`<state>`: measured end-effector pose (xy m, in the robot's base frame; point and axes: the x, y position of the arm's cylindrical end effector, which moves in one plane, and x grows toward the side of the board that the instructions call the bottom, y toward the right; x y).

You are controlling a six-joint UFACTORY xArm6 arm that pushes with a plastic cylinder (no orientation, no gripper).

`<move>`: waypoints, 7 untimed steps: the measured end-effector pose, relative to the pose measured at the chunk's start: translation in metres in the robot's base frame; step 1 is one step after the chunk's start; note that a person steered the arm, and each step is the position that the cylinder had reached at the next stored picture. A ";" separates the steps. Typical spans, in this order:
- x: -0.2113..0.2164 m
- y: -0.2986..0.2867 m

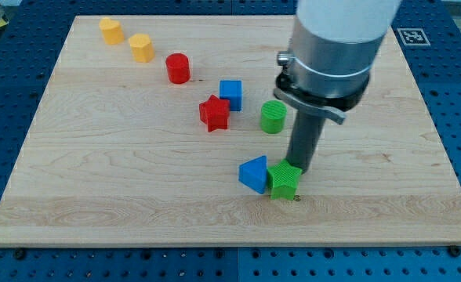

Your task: Move the green star and blue triangle to the up and a bit left

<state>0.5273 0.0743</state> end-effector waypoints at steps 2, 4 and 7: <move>-0.005 -0.032; -0.007 0.009; 0.053 0.028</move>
<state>0.5806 0.1020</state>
